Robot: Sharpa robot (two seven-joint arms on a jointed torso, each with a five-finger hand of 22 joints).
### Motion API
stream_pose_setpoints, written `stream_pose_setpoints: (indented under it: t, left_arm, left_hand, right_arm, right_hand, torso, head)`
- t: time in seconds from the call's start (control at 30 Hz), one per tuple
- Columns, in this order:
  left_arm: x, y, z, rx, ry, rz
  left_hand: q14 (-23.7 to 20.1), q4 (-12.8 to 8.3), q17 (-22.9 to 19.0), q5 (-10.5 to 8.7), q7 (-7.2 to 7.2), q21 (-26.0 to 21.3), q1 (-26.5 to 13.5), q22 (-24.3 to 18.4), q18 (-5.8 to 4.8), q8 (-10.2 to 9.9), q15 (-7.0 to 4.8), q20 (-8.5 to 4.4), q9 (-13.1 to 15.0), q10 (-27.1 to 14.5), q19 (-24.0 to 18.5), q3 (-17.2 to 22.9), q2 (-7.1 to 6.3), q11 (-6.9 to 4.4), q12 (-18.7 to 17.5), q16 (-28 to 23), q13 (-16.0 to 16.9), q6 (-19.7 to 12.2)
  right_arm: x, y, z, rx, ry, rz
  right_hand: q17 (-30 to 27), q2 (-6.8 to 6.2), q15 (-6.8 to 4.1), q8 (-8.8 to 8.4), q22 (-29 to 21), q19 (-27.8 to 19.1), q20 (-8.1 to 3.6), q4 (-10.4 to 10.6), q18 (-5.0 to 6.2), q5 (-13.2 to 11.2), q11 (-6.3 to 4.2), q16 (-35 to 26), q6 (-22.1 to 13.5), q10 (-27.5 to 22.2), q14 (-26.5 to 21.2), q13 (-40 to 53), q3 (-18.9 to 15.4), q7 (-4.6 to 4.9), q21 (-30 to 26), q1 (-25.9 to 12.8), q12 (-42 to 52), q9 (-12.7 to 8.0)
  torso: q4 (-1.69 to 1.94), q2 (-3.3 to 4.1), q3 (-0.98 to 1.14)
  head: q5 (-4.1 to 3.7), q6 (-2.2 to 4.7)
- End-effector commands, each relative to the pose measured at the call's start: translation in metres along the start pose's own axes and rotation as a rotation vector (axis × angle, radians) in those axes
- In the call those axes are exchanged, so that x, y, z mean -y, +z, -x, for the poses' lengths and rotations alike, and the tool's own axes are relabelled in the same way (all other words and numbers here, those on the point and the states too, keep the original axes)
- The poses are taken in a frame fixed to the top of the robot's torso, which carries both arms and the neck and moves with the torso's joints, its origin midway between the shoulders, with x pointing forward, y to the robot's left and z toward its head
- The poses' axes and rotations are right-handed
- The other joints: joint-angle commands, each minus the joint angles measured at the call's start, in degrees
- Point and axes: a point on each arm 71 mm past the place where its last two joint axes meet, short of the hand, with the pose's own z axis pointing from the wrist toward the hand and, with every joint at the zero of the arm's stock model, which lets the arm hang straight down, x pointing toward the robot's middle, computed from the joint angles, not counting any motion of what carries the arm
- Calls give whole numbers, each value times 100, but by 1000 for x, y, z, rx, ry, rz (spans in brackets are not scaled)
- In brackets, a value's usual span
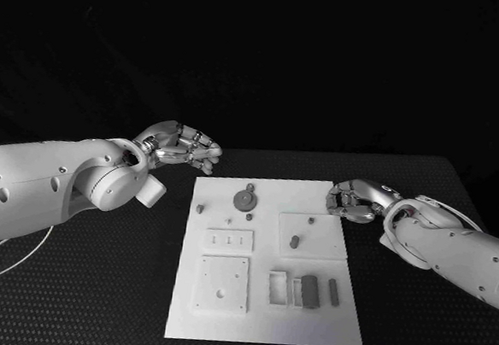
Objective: Assemble the parts on the task board
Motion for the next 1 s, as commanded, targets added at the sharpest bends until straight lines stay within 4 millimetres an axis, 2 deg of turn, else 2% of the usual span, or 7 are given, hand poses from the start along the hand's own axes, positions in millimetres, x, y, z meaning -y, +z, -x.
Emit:
stream_pose_setpoints:
  t: [0.03,0.13,0.37,0.83,1.0]
  left_arm:
    - [2,0,-2,-15,-8,-8]
    - [2,0,-2,-15,-8,-8]
    - [1,0,-1,-13,-6,-8]
    - [1,1,-2,-15,-4,-7]
    - [1,1,-1,-10,6,1]
  left_hand:
    - [46,-1,5,1,19,-22,9,7,106,-19,-4,39,7,24,10,16,8,21,-20,-34,8,9]
    - [46,0,6,1,19,-22,9,7,106,-19,-4,39,7,24,10,15,8,21,-20,-35,9,9]
    - [48,-1,8,1,16,-23,10,9,106,-18,-5,39,9,26,12,17,11,19,-20,-37,12,12]
    - [61,-1,24,1,-22,-25,17,17,106,-4,-9,36,21,49,18,23,32,9,-14,-46,30,43]
    - [94,9,51,1,-49,-21,-73,35,104,31,-11,32,43,95,39,13,94,-9,-4,-51,59,123]
  right_arm:
    - [-3,0,-3,-20,8,13]
    - [-3,1,-3,-18,11,13]
    - [-4,1,-3,-2,-3,7]
    - [-3,2,2,65,-8,-24]
    - [-6,2,2,82,14,-43]
  right_hand:
    - [-6,49,-17,23,95,-1,-28,-23,77,13,-58,17,896,-295,6,-7,7,-13,18,5,20,16]
    - [-5,146,-67,152,101,13,-27,-59,77,12,-132,32,1096,-254,30,-13,6,-98,38,8,34,114]
    - [-1,287,-136,309,100,44,-41,-195,77,15,-207,62,1234,-207,63,-14,13,-180,68,34,54,306]
    - [-2,288,-178,407,100,101,-70,-222,77,16,-256,93,1298,-123,124,-7,18,-229,107,-4,91,467]
    - [-5,283,-198,436,99,132,-89,-228,77,17,-278,103,1328,-79,158,-4,31,-250,125,-11,107,521]
  torso:
    - [1,1,-1]
    - [2,1,-3]
    - [7,4,-3]
    - [0,1,3]
    - [-2,0,4]
  head:
    - [-3,-5]
    - [-5,-5]
    - [-13,-13]
    - [-17,-15]
    - [-31,-2]
